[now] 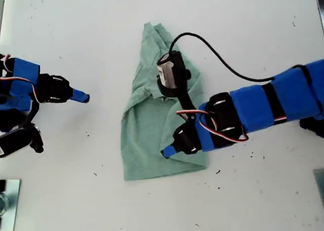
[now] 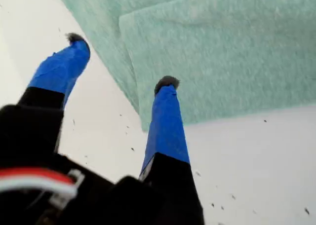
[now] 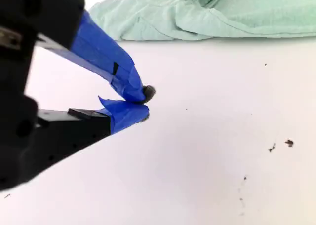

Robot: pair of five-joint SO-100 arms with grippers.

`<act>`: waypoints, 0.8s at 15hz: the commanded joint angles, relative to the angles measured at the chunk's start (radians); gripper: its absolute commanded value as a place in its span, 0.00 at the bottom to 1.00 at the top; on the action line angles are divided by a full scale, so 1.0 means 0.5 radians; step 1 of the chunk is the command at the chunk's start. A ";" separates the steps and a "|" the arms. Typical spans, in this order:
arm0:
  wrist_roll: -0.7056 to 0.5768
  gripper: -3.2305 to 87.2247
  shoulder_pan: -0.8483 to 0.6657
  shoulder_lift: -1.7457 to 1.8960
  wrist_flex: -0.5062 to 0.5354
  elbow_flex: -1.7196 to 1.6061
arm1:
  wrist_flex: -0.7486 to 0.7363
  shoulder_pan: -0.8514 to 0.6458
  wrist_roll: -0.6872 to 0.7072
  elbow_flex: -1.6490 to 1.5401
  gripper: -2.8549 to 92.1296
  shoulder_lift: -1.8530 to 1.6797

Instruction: Fold t shirt

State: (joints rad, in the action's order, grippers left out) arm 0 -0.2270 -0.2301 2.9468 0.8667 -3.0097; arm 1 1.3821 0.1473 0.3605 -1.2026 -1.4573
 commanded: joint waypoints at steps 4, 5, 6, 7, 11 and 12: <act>-0.028 0.03 -0.018 0.021 0.003 0.034 | 0.451 -0.080 -0.150 -0.997 0.23 -1.212; -0.028 0.03 -0.025 0.021 0.003 0.034 | 0.252 -0.169 -0.095 -1.516 0.24 -1.595; -0.031 0.03 -0.031 0.021 0.000 0.034 | 0.015 -0.282 -0.037 -2.059 0.19 -2.049; -0.031 0.03 -0.031 0.021 0.000 0.034 | -0.156 -0.380 0.064 -2.546 0.10 -2.583; -0.025 0.03 -0.034 0.034 -0.003 0.025 | -0.095 -0.604 0.190 -3.516 0.05 -3.746; 0.028 0.03 -0.003 -0.015 0.031 0.101 | -0.104 -0.635 0.212 -3.519 0.05 -3.728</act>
State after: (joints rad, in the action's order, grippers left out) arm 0 -0.2255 -0.2301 2.9483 0.8667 -3.0081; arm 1 1.3392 -0.1534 0.4449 -2.9529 -3.2750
